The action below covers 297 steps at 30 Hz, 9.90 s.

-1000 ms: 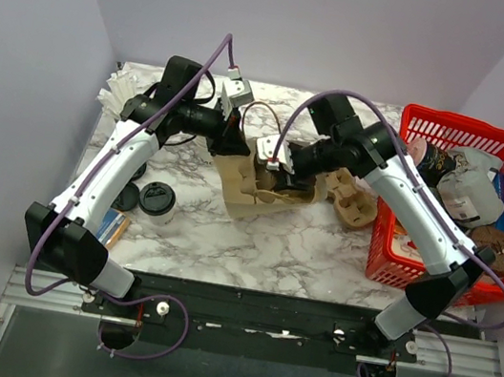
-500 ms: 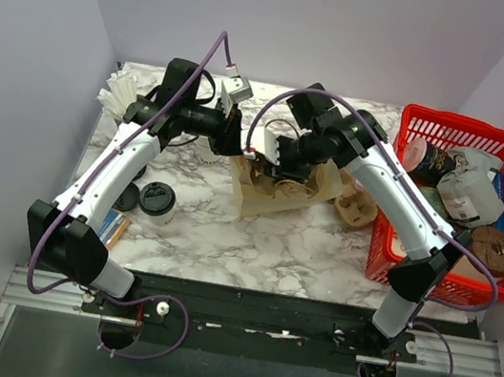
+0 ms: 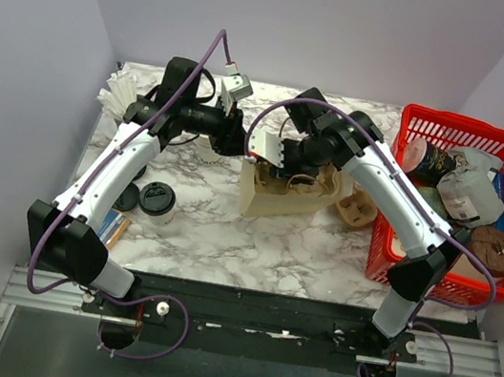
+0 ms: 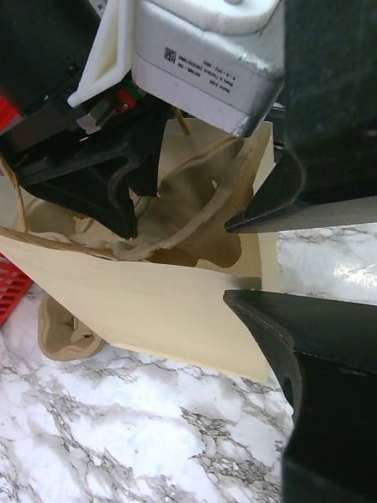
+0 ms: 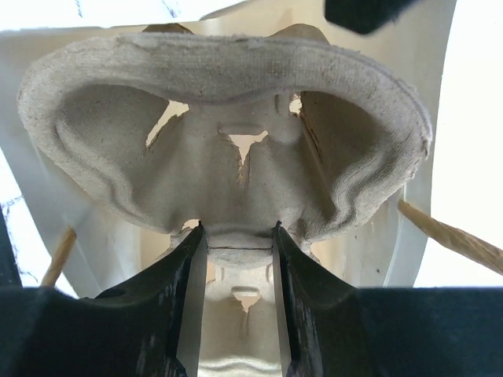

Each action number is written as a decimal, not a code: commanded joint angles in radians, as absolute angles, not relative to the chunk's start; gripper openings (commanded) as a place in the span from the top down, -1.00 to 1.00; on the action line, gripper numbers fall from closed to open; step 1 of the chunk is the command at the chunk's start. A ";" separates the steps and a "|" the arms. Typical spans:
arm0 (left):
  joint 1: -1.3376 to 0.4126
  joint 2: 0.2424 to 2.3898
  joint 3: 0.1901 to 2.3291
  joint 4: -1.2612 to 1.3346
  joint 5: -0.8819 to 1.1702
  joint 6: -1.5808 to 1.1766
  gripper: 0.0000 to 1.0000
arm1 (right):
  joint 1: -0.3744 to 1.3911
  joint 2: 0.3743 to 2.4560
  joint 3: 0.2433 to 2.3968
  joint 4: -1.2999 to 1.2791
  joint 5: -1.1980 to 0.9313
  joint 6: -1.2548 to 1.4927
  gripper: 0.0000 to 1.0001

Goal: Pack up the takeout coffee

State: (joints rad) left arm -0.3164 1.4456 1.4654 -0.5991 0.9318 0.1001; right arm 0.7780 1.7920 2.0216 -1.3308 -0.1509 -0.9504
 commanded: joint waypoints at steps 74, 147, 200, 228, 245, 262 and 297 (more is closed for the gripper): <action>-0.192 1.454 1.585 -0.520 1.023 0.064 -0.55 | 0.770 1.607 2.047 -1.040 -0.058 -0.767 -0.38; -0.468 1.632 1.846 -0.854 1.020 0.330 1.00 | 0.405 1.287 1.647 -0.586 -0.169 -0.273 -0.52; -0.514 1.648 1.893 -1.097 1.081 0.853 1.00 | 0.400 1.546 1.741 -0.791 -0.650 -0.597 0.99; -0.488 1.318 1.717 -0.616 0.870 0.502 -0.58 | 0.403 1.598 2.127 -0.902 -0.726 -0.390 0.99; -0.350 1.241 1.583 -0.305 0.482 0.402 -0.71 | 0.391 1.719 2.001 -0.929 -0.532 -0.267 -0.85; -0.198 1.093 1.441 -1.093 0.311 0.642 -0.97 | 0.336 1.575 2.059 -0.788 -0.658 -0.265 -1.00; -0.152 1.459 1.388 -1.273 0.155 0.806 -0.97 | 0.336 1.548 1.922 -0.879 -0.848 -0.402 -0.99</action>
